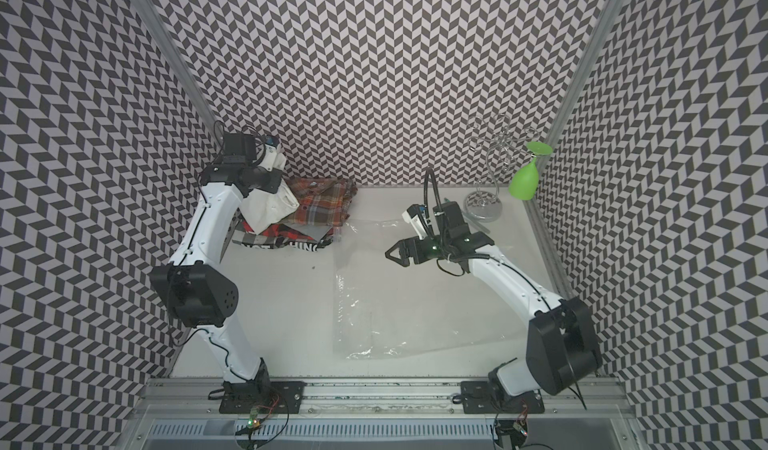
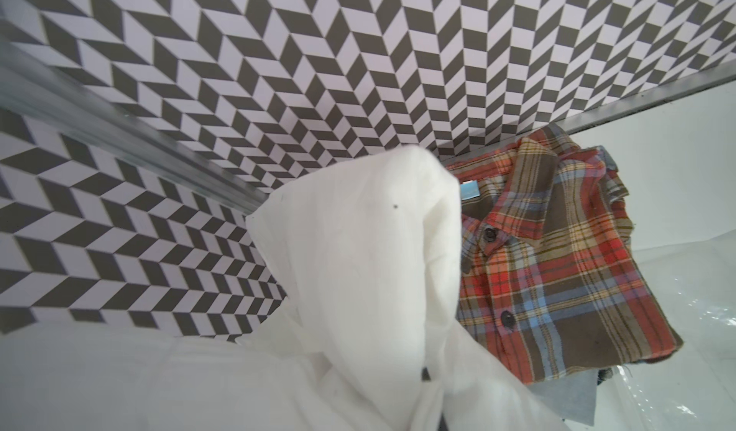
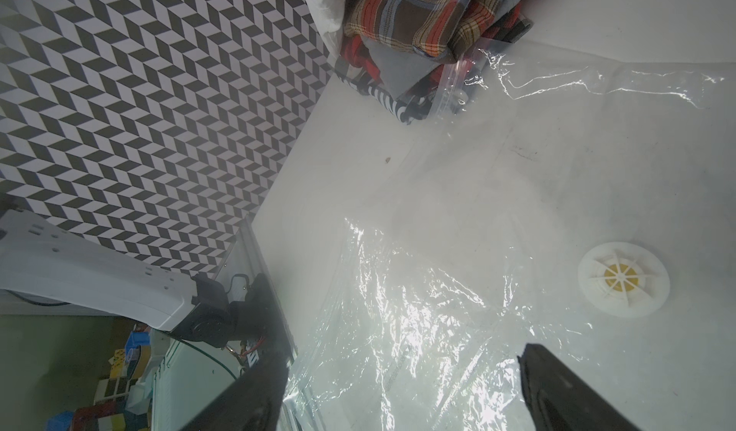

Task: Take the shirt out of the vacuum bag
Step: Place the shirt at the corner of the board.

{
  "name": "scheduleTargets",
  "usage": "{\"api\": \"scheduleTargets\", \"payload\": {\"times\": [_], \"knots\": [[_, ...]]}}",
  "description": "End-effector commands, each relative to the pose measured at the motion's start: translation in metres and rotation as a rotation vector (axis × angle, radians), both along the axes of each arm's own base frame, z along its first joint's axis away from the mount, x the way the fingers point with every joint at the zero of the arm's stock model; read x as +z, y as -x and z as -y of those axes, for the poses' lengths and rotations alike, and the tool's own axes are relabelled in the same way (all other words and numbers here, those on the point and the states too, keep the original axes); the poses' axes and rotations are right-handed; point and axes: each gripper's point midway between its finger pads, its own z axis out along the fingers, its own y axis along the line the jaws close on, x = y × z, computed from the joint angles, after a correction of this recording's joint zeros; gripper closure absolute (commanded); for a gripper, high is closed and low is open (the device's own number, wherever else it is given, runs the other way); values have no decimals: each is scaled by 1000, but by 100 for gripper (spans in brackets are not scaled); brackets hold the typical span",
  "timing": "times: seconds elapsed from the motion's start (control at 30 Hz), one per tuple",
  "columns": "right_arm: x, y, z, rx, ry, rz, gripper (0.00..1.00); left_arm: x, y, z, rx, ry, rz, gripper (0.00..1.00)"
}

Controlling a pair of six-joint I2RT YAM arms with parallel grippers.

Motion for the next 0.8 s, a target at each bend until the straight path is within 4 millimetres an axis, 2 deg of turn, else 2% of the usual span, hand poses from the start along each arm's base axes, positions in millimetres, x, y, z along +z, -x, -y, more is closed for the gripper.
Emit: {"api": "scheduleTargets", "payload": {"times": [0.0, 0.17, 0.37, 0.47, 0.6, 0.77], "knots": [[1, 2, -3, 14, -5, 27, 7, 20, -8, 27, -87, 0, 57, 100], [-1, 6, -4, 22, -11, 17, 6, 3, -14, 69, -190, -1, 23, 100], [-2, 8, -5, 27, -17, 10, 6, -32, -17, 100, -266, 18, -58, 100], [-2, 9, -4, 26, -17, 13, 6, -44, -17, 107, -276, 8, -84, 100], [-2, 11, -3, 20, -18, 18, 6, -58, -23, 102, -243, -6, -103, 100], [-2, 12, -2, 19, -22, 22, 6, -74, -33, 107, -217, 21, -116, 100]]}}
